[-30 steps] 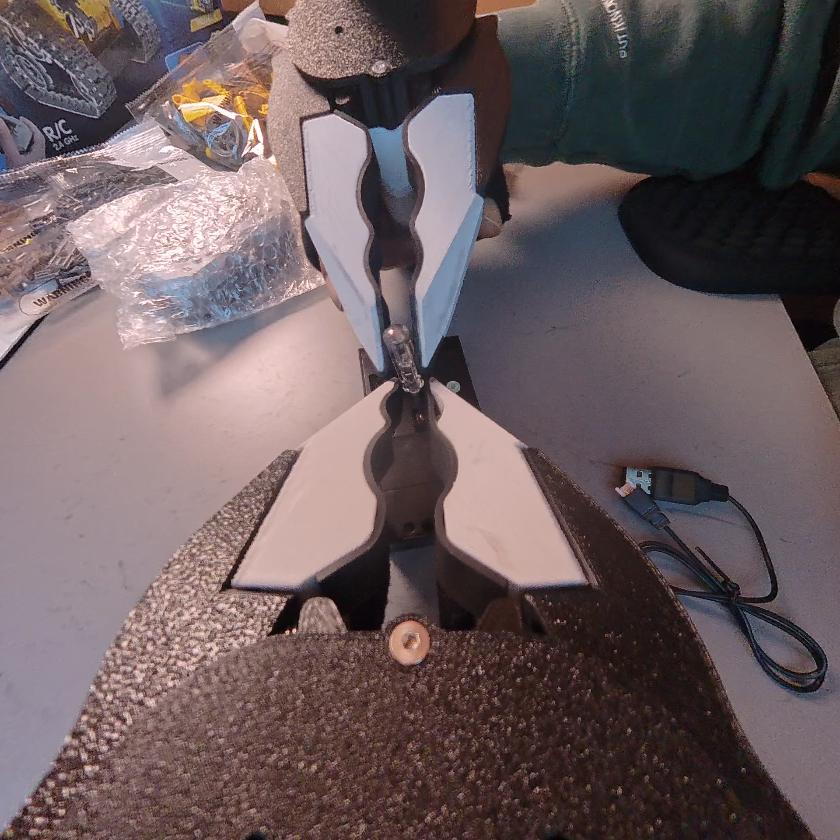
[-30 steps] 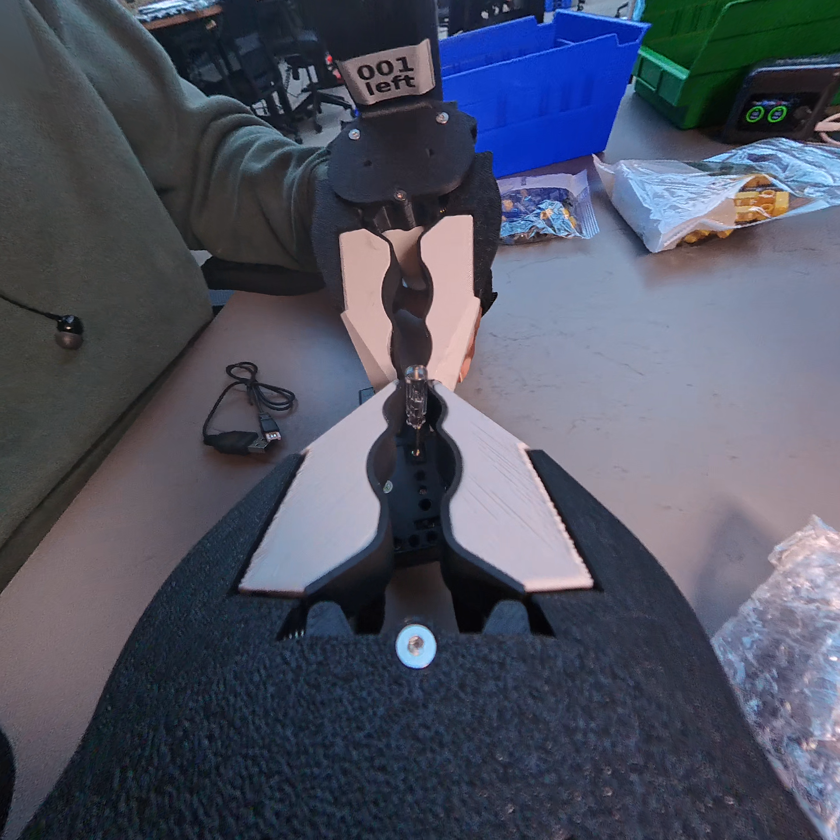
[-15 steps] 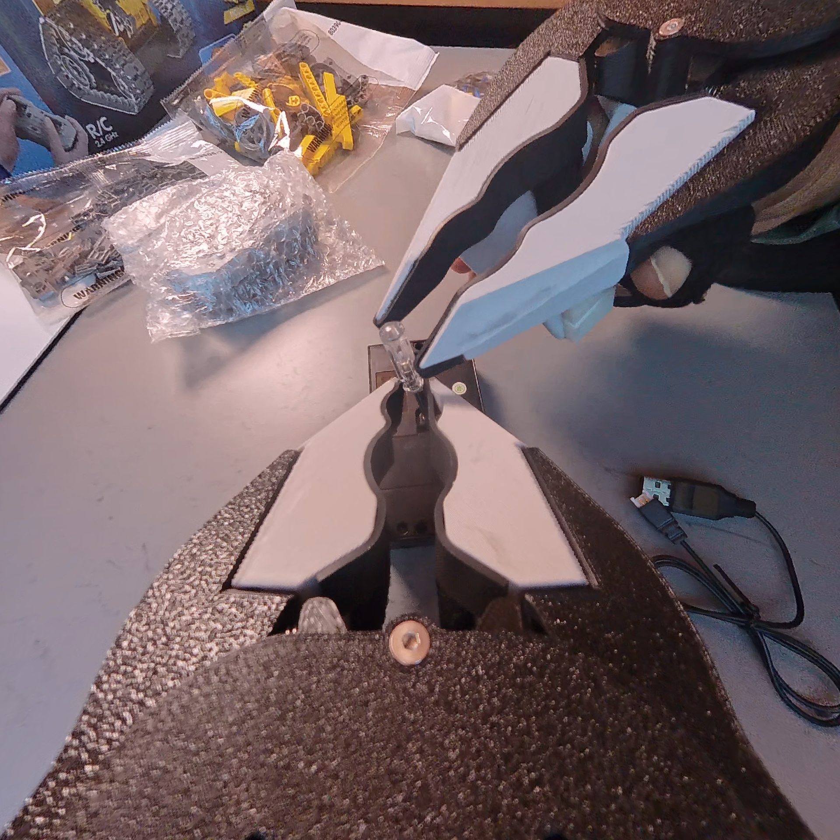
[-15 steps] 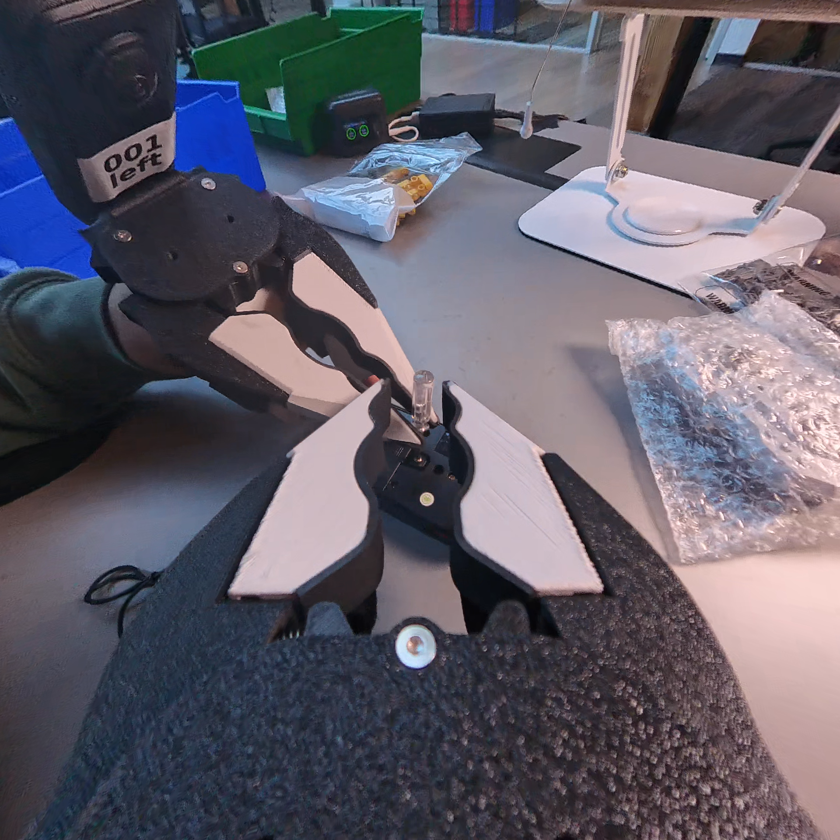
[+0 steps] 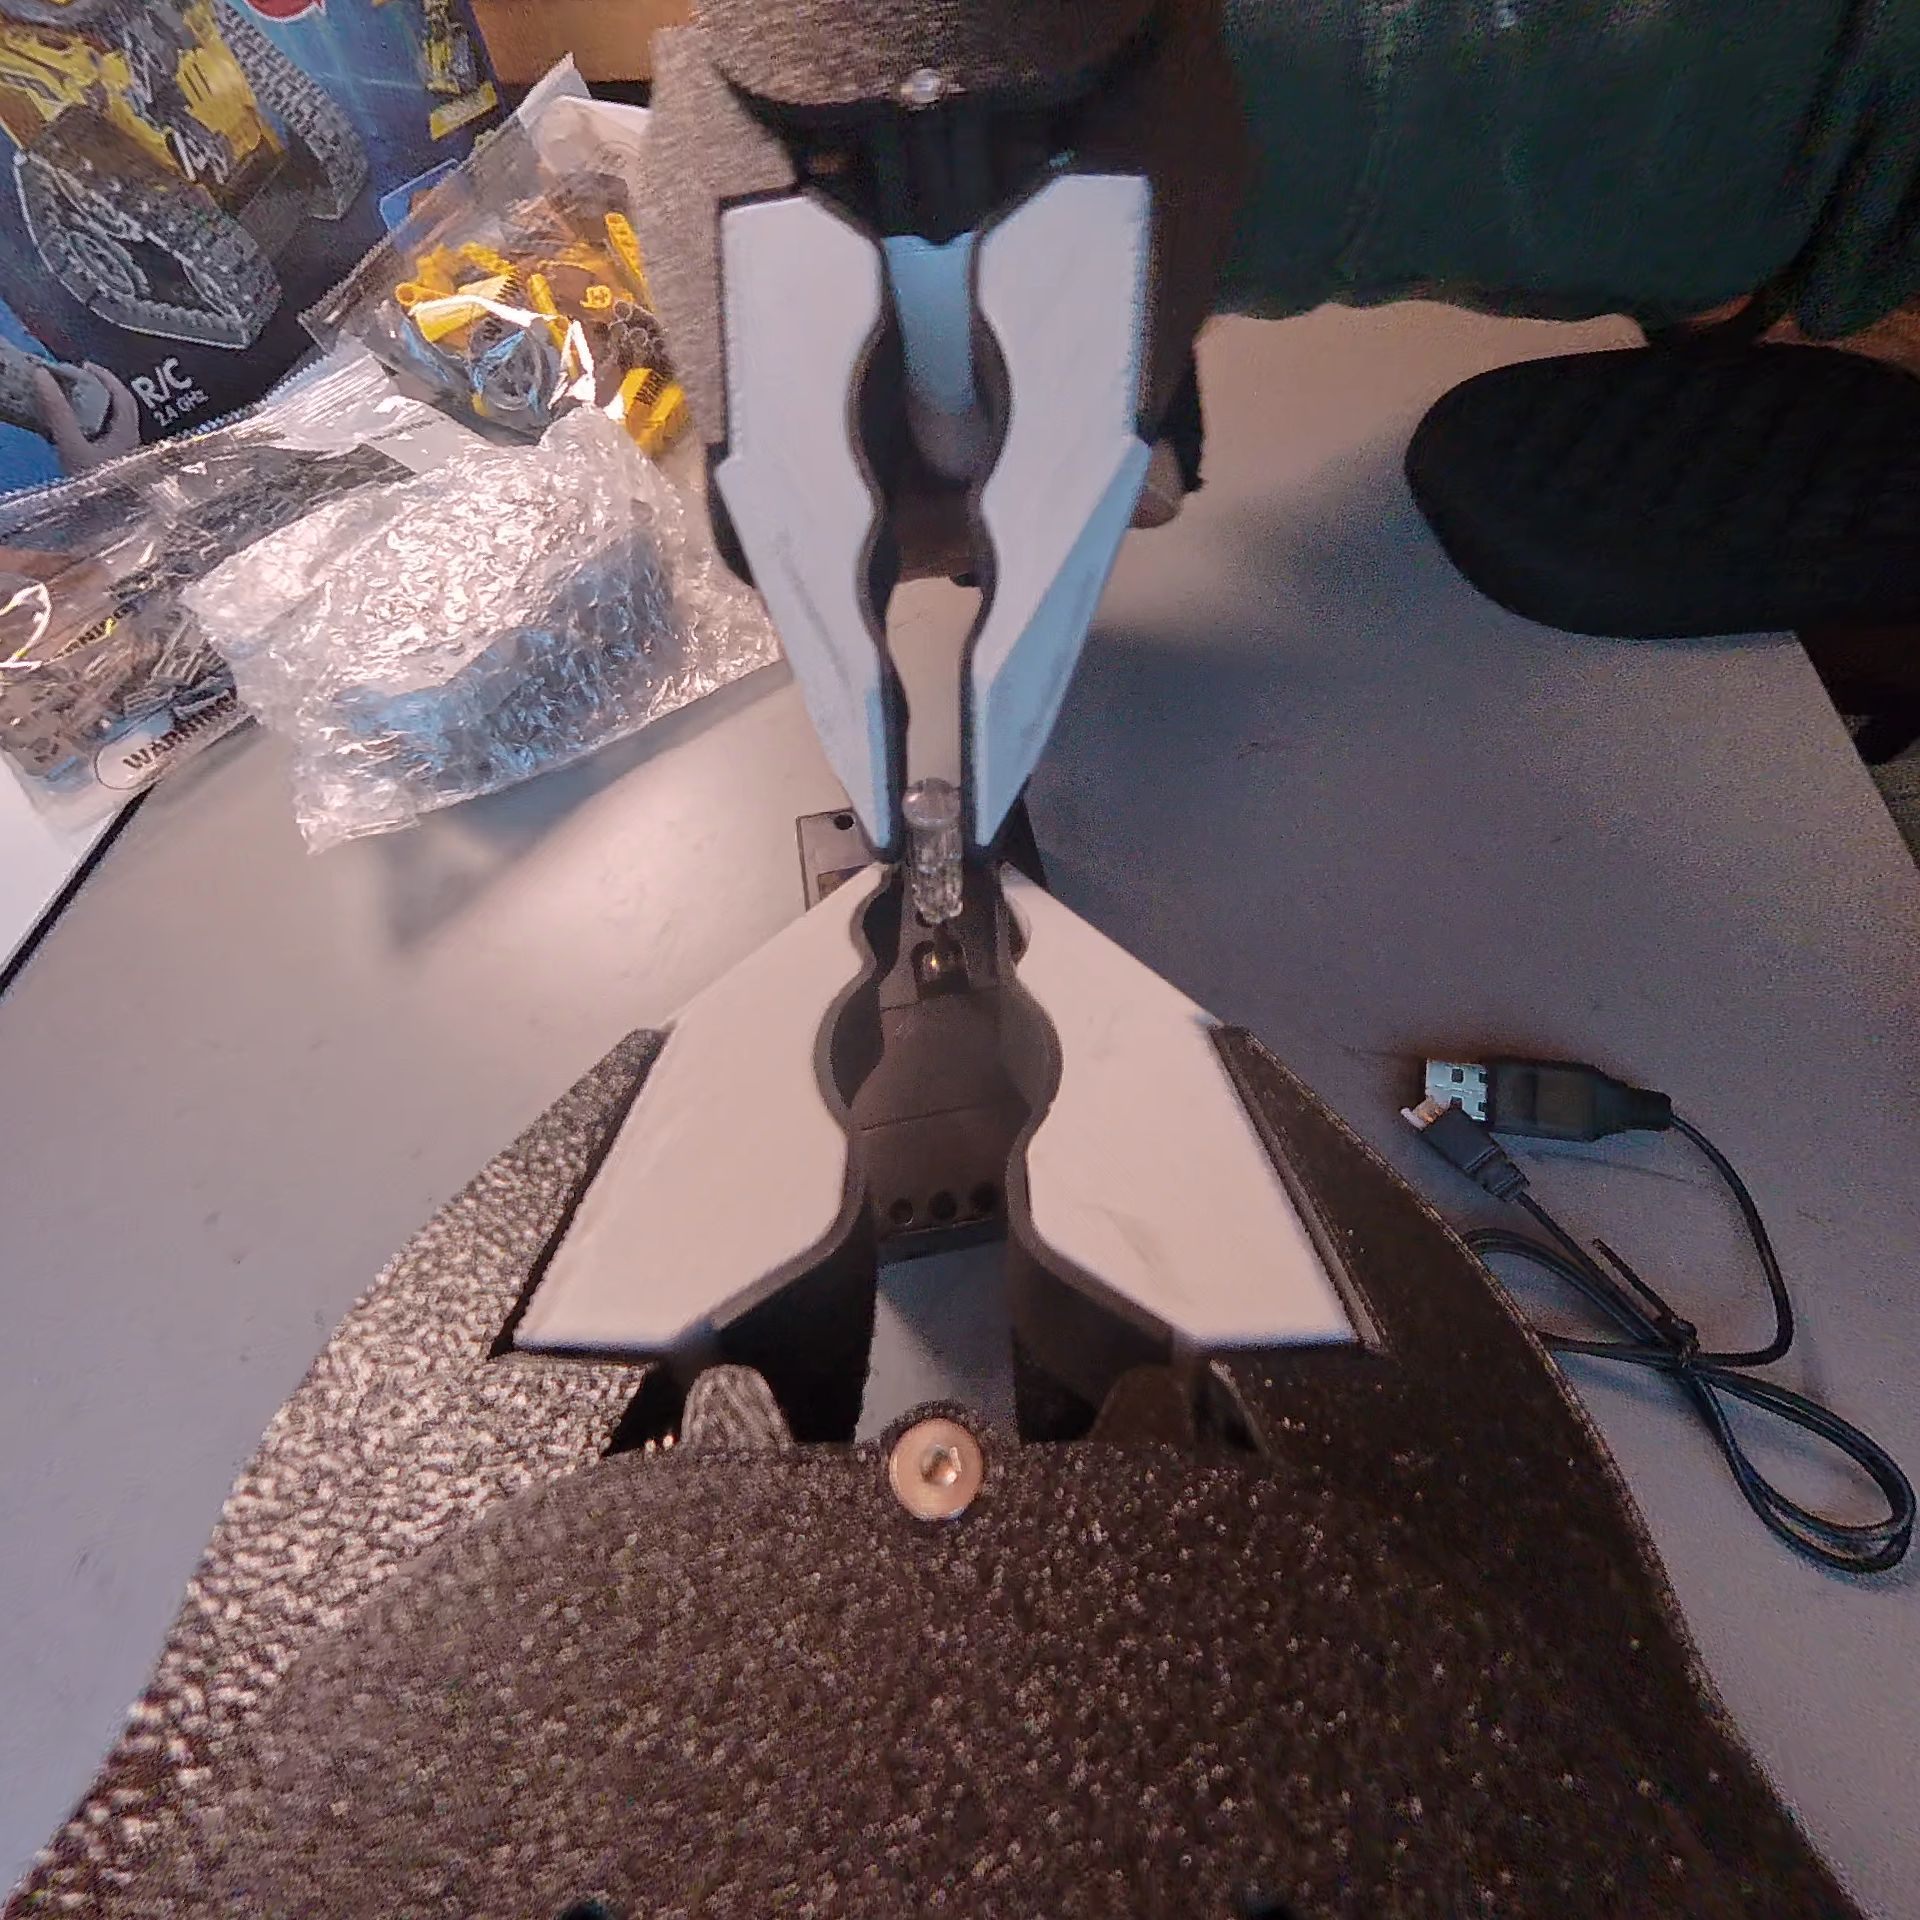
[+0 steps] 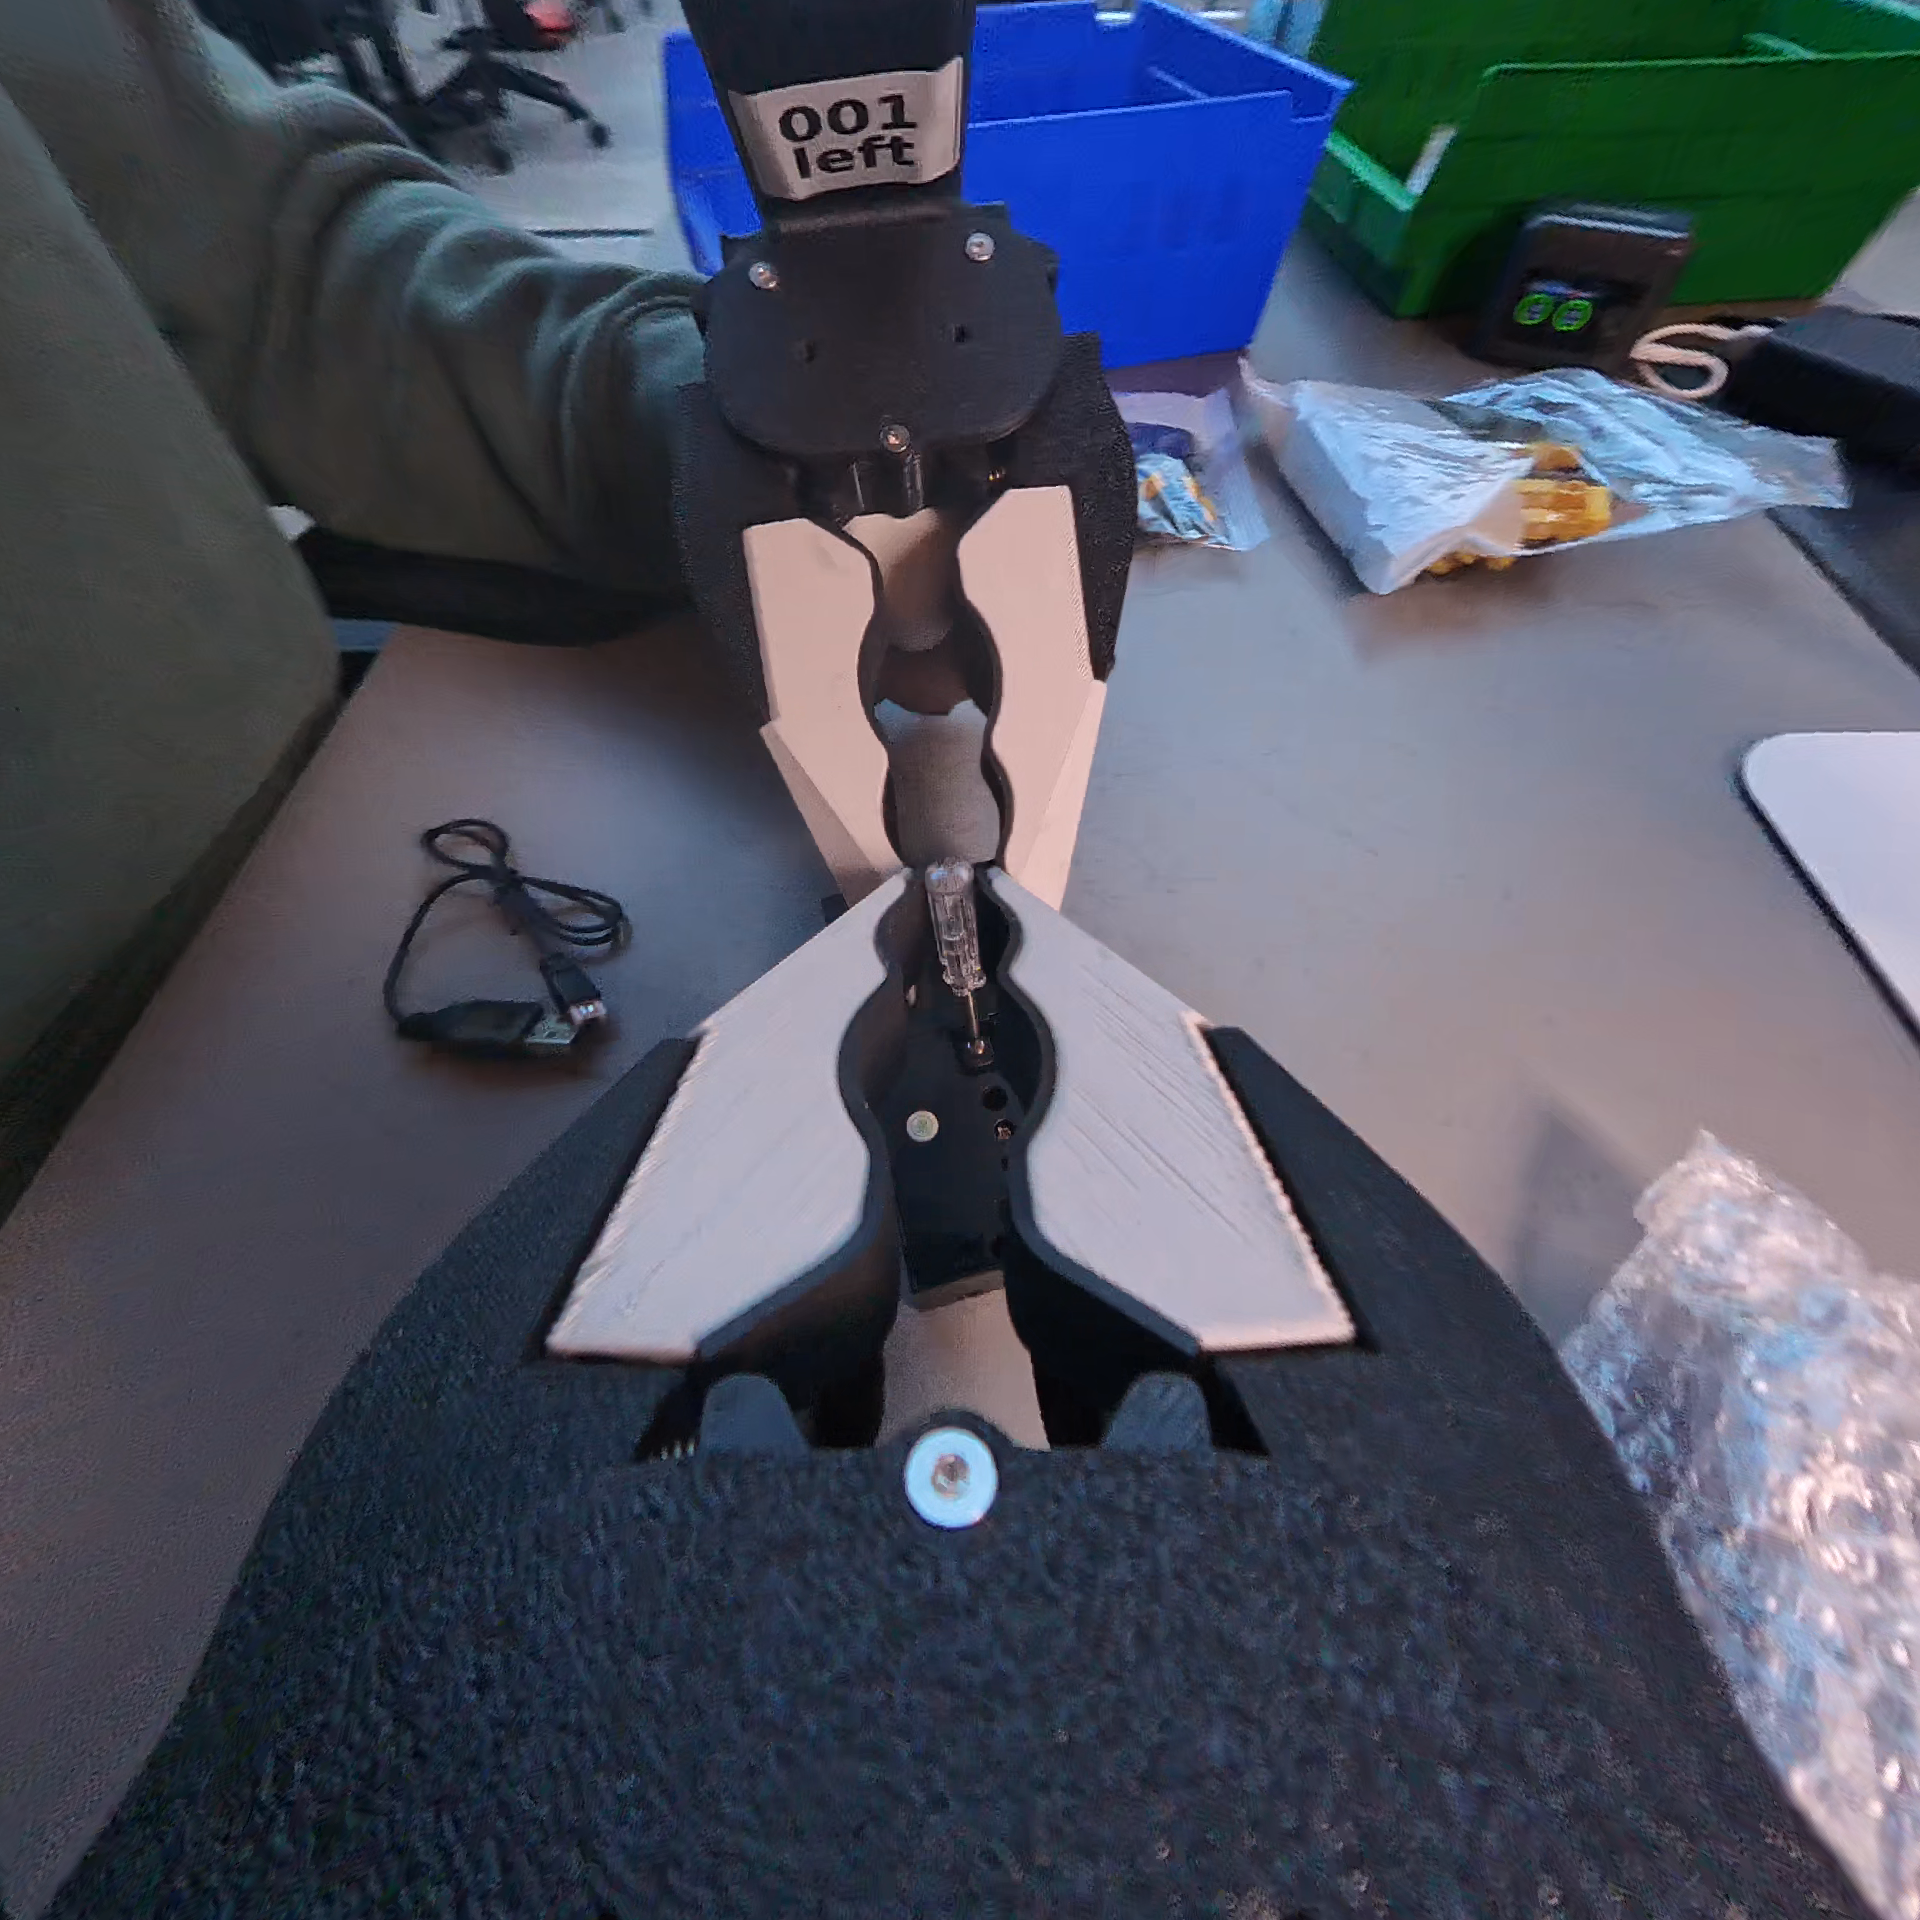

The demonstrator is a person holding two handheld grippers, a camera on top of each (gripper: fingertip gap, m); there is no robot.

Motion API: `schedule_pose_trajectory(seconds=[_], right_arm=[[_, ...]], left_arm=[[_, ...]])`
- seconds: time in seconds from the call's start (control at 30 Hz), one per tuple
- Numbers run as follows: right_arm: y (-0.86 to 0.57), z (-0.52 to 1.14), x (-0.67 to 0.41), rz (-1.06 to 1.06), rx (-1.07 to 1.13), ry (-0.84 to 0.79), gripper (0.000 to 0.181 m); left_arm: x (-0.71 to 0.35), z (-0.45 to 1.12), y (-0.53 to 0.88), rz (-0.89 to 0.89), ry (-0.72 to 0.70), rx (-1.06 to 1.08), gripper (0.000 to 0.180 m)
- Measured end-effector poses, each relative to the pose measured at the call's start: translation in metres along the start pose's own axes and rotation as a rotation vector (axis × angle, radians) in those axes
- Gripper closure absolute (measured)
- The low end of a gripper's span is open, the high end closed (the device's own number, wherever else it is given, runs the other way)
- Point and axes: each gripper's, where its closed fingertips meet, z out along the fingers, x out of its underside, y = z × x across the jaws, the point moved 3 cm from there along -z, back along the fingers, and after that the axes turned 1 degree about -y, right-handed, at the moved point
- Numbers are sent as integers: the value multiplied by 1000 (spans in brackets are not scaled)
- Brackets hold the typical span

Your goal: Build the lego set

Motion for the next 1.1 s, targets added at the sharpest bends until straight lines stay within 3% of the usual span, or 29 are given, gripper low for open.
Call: schedule_pose_trajectory(seconds=[0.2, 0.4, 0.6, 0.83, 0.93, 1.1], right_arm=[[-13, 1, 1, 53, -323, -52, 174], [-11, -2, 4, 72, -340, -118, 174], [-14, -7, -2, 106, -26, -90, 164], [-1, -15, -7, 375, 495, -103, 162], [7, -11, -2, 390, 621, -85, 164], [4, -6, -2, 333, 631, -64, 174]], left_arm=[[1, 0, 3, -20, -24, 15, 170], [1, 4, 0, -21, -27, 43, 170], [2, 3, 3, -50, -22, 7, 171], [1, 4, 2, -35, -9, -26, 171], [0, 5, 2, -31, -4, -41, 171], [0, 5, 3, -16, 6, -64, 170]])
